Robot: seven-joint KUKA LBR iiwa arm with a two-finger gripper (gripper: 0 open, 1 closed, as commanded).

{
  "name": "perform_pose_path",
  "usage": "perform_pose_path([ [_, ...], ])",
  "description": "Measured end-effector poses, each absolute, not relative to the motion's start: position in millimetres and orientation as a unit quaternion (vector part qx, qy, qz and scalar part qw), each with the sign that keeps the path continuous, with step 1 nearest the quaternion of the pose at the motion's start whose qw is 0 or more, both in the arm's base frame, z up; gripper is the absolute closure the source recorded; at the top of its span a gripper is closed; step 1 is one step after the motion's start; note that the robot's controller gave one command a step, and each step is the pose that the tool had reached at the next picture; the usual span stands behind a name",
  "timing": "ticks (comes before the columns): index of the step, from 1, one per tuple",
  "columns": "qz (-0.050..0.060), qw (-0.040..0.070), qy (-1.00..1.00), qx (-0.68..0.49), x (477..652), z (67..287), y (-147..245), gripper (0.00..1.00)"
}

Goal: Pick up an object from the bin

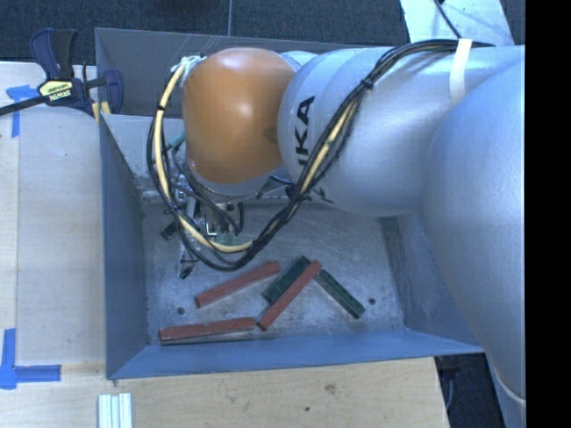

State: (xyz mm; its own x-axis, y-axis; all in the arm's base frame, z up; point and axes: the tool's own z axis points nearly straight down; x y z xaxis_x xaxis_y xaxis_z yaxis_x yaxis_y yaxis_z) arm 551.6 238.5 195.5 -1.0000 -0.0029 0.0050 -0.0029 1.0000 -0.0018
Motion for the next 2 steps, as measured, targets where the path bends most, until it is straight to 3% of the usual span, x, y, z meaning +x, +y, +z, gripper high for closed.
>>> perform_pose_path([
  [1,0.001,0.003,-0.999,-0.044,529.6,73,185,0.0],
  [2,-0.001,-0.003,-0.995,-0.101,551.4,77,143,0.0],
])
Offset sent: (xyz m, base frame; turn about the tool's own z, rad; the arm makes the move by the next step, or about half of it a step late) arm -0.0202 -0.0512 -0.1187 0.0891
